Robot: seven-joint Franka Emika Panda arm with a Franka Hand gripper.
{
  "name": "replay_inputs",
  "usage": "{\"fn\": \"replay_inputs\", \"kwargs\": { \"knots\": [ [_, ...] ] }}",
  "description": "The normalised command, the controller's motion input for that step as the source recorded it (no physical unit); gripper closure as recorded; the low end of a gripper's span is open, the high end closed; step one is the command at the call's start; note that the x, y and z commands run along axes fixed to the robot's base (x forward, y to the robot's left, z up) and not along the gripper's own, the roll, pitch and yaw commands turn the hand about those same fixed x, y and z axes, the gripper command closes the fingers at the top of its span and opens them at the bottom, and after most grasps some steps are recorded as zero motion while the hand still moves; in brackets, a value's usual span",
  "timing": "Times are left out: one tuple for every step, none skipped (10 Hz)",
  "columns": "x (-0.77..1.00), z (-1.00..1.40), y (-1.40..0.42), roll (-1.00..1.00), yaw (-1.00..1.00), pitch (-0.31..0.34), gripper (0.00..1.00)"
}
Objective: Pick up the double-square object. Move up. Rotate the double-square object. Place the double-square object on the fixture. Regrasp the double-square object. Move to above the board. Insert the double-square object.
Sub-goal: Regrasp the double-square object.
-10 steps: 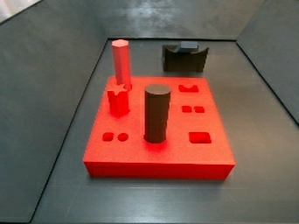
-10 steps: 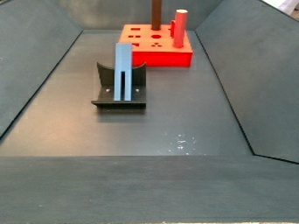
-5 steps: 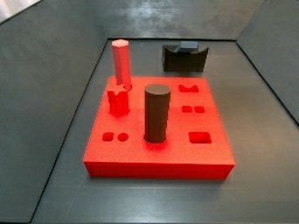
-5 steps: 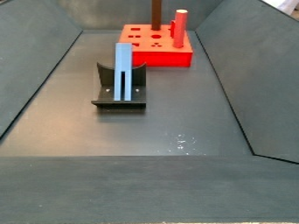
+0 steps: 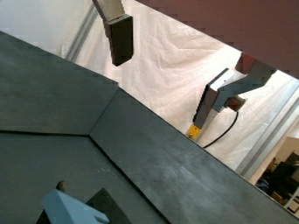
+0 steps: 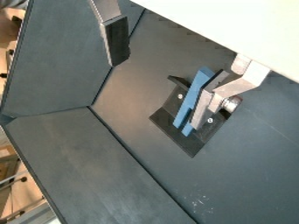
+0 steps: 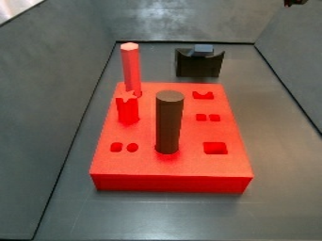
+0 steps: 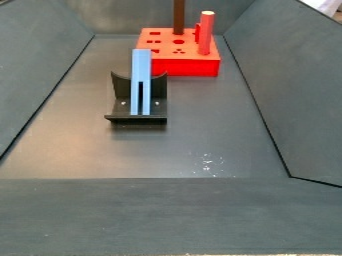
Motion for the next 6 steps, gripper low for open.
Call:
{"fn": "replay_inputs", "kwargs": {
  "knots": [
    [0.03,-1.00,0.04,0.17,0.17,-0.017,0.00],
    [0.04,-1.00,0.04,0.14,0.13,-0.063,0.00],
    [0.05,-1.00,0.04,0.12,0.12,-0.081,0.00],
    [0.06,-1.00,0.04,0.09,0.07,-0.108,0.00],
    [0.06,-1.00,0.03,0.08,0.05,-0.117,0.00],
    [0.07,-1.00,0.03,0.07,0.01,-0.119,0.00]
  ]
}}
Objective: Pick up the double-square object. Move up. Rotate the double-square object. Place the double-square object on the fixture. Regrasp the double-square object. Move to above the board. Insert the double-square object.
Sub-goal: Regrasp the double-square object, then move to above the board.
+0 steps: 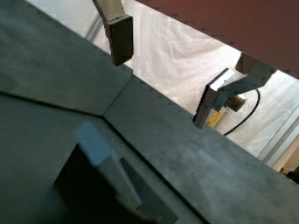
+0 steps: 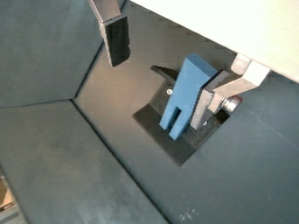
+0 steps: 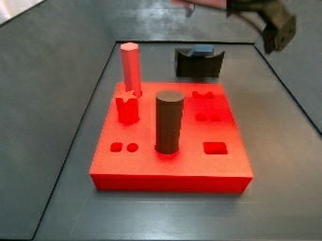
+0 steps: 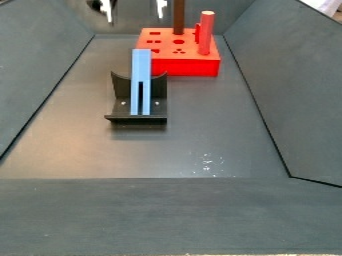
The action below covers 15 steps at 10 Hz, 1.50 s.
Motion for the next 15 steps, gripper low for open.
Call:
{"fn": "replay_inputs", "kwargs": {
  "knots": [
    [0.07,-1.00,0.03,0.07,0.00,-0.117,0.00],
    [0.08,-1.00,0.03,0.07,-0.03,-0.102,0.00],
    [0.08,-1.00,0.02,0.07,-0.05,-0.083,0.00],
    [0.09,-1.00,0.02,0.07,-0.06,-0.062,0.00],
    [0.09,-0.90,0.01,0.07,-0.06,-0.047,0.00],
    [0.08,-0.63,0.01,0.06,-0.05,-0.008,0.00],
    [0.08,-0.52,0.00,0.07,-0.05,0.004,0.00],
    [0.08,-0.32,0.00,0.07,-0.03,0.026,0.00],
    [0.08,-0.17,0.00,0.07,-0.01,0.040,0.00],
    [0.00,0.00,0.00,0.00,0.00,0.000,1.00],
    [-0.03,1.00,0.02,0.27,-0.02,-0.170,1.00],
    [-0.03,1.00,0.02,0.25,-0.04,-0.173,1.00],
    [-0.03,1.00,0.02,0.22,-0.06,-0.175,1.00],
    [-0.04,1.00,0.02,0.15,-0.10,-0.165,1.00],
    [-0.04,1.00,0.02,0.11,-0.12,-0.145,1.00]
  ]
}}
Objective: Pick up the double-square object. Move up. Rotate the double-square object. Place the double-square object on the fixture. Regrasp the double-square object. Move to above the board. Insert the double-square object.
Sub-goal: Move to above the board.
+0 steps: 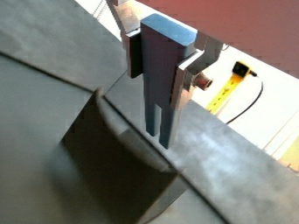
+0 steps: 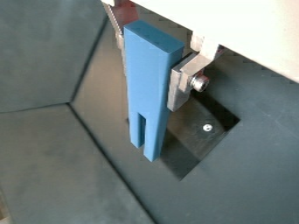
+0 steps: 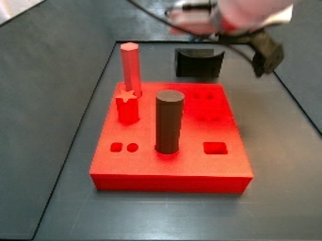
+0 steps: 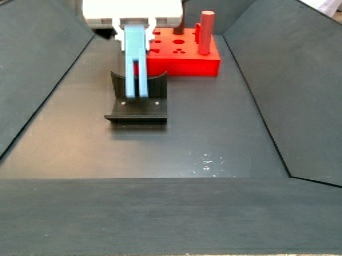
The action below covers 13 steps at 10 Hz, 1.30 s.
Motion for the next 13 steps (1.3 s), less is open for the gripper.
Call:
{"fn": "replay_inputs", "kwargs": {
  "knots": [
    [-0.04,1.00,0.02,0.08,-0.15,-0.116,1.00],
    [-0.04,1.00,0.02,0.07,-0.17,-0.068,1.00],
    [-0.05,1.00,0.02,0.06,-0.18,-0.028,1.00],
    [-0.05,1.00,0.02,0.05,-0.17,0.012,1.00],
    [-0.05,1.00,0.01,0.04,-0.15,0.050,1.00],
    [-0.05,0.99,0.01,0.03,-0.12,0.098,1.00],
    [-0.05,0.80,0.00,0.01,-0.08,0.130,1.00],
    [-0.03,0.61,0.00,0.00,-0.05,0.153,1.00],
    [-0.03,0.36,-0.01,-0.02,0.00,0.170,1.00],
    [-0.02,0.18,-0.01,-0.03,0.03,0.173,1.00],
    [-0.67,0.45,-1.00,-1.00,-0.08,0.061,1.00],
    [-0.66,0.46,-1.00,-1.00,-0.07,0.056,1.00],
    [-0.72,0.49,-1.00,-1.00,-0.07,0.042,1.00]
  ]
}}
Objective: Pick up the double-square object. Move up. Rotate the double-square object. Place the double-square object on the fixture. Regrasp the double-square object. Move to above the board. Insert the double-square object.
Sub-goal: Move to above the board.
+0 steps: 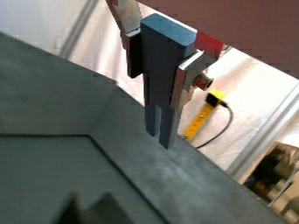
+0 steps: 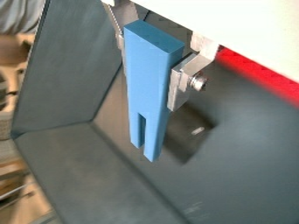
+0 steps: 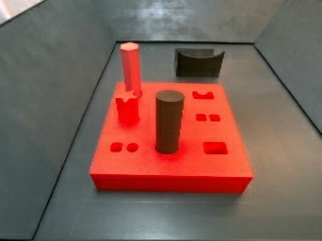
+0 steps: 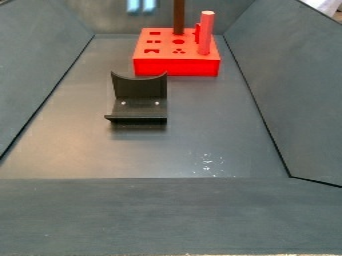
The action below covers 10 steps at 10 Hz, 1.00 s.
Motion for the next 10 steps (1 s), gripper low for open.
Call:
{"fn": "replay_inputs", "kwargs": {
  "knots": [
    [-0.73,0.47,-1.00,-1.00,-0.07,0.042,1.00],
    [-0.73,0.48,-1.00,-1.00,-0.07,0.049,1.00],
    [-0.74,0.49,-1.00,-1.00,-0.06,0.053,1.00],
    [-0.69,0.43,-0.88,-1.00,-0.06,0.052,1.00],
    [-0.50,0.30,-0.60,-1.00,-0.05,0.052,1.00],
    [-0.28,0.15,-0.27,-1.00,-0.05,0.052,1.00],
    [-0.19,0.09,-0.17,-1.00,-0.05,0.051,1.00],
    [-0.12,0.05,-0.08,-1.00,-0.04,0.044,1.00],
    [-0.09,0.04,-0.03,-1.00,-0.04,0.038,1.00],
    [-0.07,0.01,0.00,-0.97,-0.03,0.021,1.00]
  ]
}}
